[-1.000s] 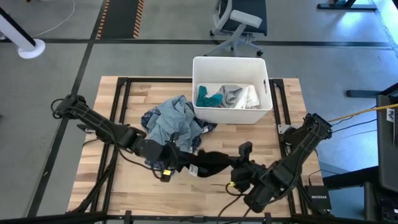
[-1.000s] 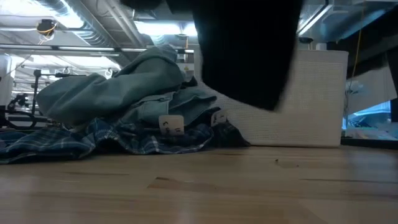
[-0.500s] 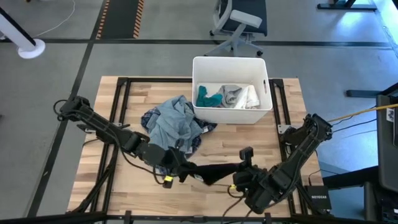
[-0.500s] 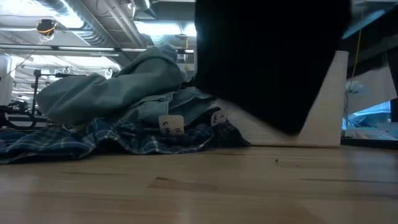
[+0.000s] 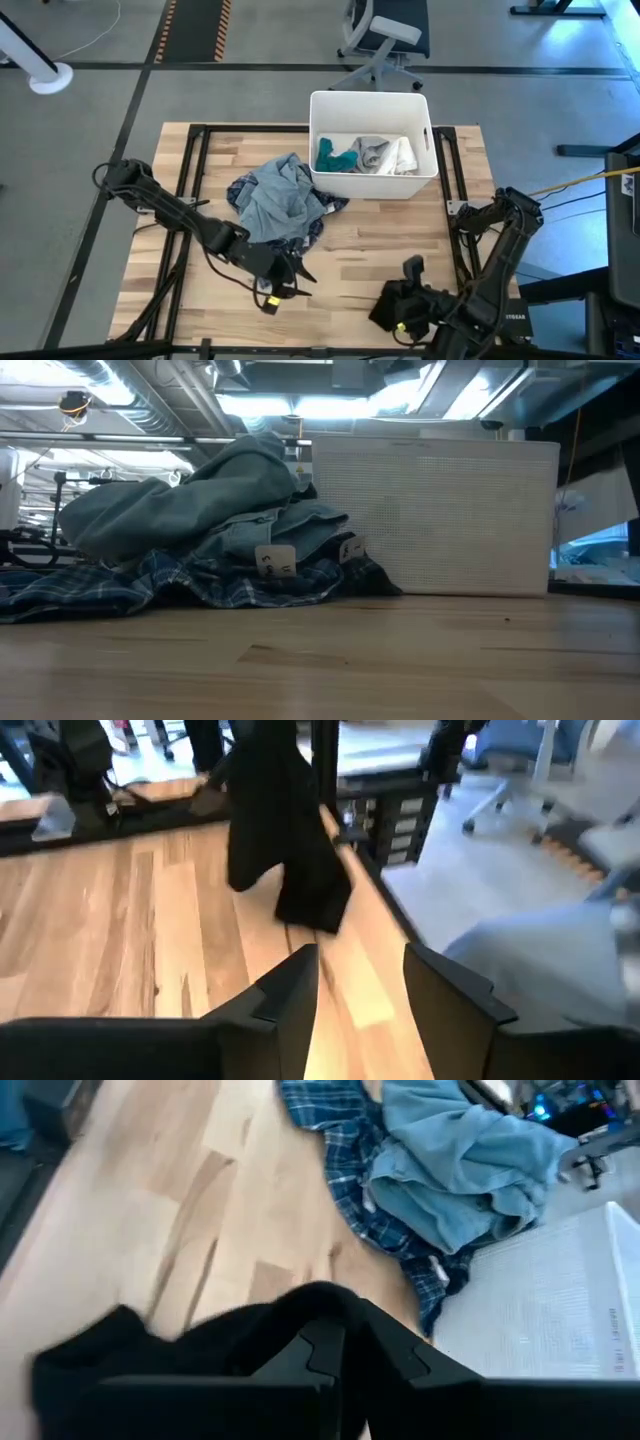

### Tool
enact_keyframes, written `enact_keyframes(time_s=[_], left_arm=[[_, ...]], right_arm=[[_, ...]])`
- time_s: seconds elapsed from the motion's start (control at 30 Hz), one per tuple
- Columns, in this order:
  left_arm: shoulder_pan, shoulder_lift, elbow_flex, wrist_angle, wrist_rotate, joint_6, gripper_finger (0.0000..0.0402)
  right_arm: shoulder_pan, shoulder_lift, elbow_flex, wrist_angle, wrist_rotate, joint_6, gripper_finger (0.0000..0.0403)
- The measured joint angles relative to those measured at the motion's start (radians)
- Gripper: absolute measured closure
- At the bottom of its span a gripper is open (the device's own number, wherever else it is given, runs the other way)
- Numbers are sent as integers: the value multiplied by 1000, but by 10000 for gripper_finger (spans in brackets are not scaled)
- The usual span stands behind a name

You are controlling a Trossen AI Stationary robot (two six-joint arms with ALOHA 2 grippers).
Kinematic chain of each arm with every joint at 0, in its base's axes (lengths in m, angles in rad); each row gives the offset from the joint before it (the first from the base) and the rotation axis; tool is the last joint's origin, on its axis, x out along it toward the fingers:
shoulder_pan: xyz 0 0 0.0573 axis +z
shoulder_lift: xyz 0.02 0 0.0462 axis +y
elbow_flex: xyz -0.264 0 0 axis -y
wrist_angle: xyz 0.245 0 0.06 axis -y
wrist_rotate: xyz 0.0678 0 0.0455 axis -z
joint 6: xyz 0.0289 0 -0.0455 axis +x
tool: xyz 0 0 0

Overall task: Sort clothes
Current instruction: Put the black boxer into the white laundry bin

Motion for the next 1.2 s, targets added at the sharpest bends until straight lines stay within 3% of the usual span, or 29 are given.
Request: enact_keyframes(time_s=[0.4,0.7,0.9,1.2], left_arm=[[-52,202,-3,11,-32,65,267],[-56,319,-3,198,-137,179,271],[-36,359,-3,376,-150,367,271],[64,360,-3,421,-182,464,271]], right_arm=[[-79,0,0,9,55,-26,375],[-178,21,0,4,135,-38,375],[-289,51,0,8,134,-111,374],[-396,51,0,28,129,-221,374]])
